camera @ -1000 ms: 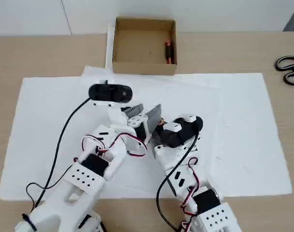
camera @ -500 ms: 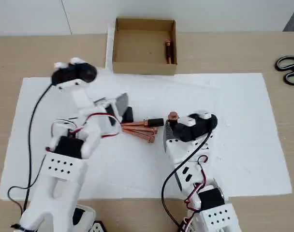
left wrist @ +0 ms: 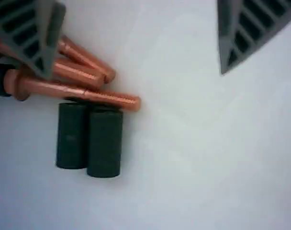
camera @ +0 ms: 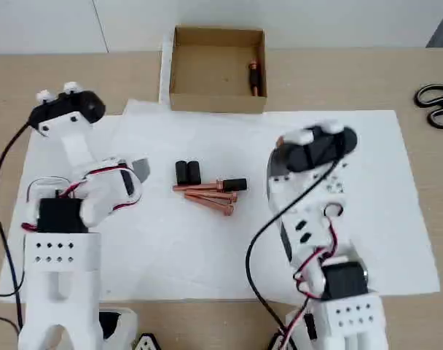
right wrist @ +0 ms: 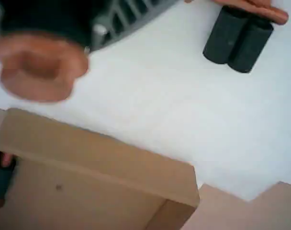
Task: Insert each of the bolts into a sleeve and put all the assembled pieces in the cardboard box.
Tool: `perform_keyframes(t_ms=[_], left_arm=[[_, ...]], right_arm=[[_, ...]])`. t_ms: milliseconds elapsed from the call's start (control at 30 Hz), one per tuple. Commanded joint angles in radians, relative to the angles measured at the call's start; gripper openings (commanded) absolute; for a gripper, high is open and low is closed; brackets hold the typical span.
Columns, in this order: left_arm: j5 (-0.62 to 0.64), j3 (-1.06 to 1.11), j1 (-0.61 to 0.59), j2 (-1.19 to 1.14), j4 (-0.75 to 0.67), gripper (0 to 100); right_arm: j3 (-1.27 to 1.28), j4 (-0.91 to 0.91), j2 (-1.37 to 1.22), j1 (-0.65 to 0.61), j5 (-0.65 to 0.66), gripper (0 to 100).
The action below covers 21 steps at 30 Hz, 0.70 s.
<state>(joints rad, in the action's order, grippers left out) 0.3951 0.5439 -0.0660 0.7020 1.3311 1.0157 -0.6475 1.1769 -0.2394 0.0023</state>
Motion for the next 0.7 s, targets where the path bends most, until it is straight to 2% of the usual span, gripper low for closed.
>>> perform_keyframes(t_ms=[0, 333, 667], left_arm=[[-0.006, -0.067, -0.043, 0.009, 0.068, 22], [-0.006, -0.071, -0.166, 0.009, 0.117, 21], [-0.006, -0.071, -0.176, 0.009, 0.117, 21]], right_arm=[[-0.276, -0.002, -0.245, 0.004, 0.012, 0.3], [-0.902, 0.071, -1.001, 0.056, 0.012, 0.3], [-1.557, 0.088, -1.679, 0.053, 0.006, 0.3]])
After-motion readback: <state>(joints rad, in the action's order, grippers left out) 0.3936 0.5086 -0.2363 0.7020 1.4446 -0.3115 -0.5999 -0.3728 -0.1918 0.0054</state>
